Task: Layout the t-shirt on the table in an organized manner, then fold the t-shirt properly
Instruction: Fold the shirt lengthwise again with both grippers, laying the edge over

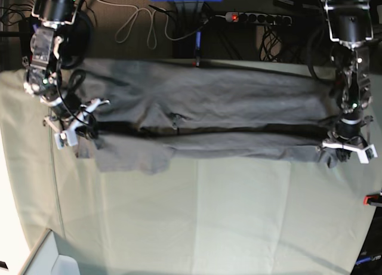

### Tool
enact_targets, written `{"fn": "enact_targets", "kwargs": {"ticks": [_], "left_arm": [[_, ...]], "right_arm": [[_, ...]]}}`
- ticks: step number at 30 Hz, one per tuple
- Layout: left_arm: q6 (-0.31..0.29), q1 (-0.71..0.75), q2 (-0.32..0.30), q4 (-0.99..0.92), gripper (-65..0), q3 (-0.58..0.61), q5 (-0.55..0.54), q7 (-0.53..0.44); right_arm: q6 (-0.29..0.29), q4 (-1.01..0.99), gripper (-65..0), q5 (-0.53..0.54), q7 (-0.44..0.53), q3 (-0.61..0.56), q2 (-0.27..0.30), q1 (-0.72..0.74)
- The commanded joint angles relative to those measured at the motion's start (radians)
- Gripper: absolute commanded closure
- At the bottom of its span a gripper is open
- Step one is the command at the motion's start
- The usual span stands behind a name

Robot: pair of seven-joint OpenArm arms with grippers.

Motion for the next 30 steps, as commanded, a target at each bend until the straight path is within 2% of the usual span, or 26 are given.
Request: {"fn": "enact_targets", "kwargs": {"ticks": [1,7,17,22,24,30], "left_arm": [[-0.001,0.002,-0.011,0.036,-0.2,-0.005,-0.02,-0.025],[0.002,0.076,-0.019,0.097,-0.2,-0.005,-0.126,-0.025],[0.0,0.174,-0.019,0.117,-0.5,-0.007,-0.218,-0.025],[-0.001,0.217,-0.019,0.13,-1.6,-0.07,-0.239,-0.025],[-0.001,0.218,-0.012,0.13,-6.9,-0.079,-0.239,-0.025],[0.002,0.254,-0.009,0.137,-28.9,-0.082,-0.239,-0.025]], "right_arm": [[0.007,0.034,0.0,0.013,0.046,0.016,0.012,-0.005],[0.007,0.126,0.0,0.013,0.086,0.069,-0.033,-0.087],[0.007,0.126,0.0,0.013,0.088,0.135,-0.042,-0.145],[0.007,0.126,0.0,0.013,0.088,0.164,-0.056,-0.151],[0.007,0.124,0.0,0.013,0.088,0.163,-0.057,-0.153],[0.007,0.123,0.0,0.013,0.088,0.157,-0.071,-0.172]]}}
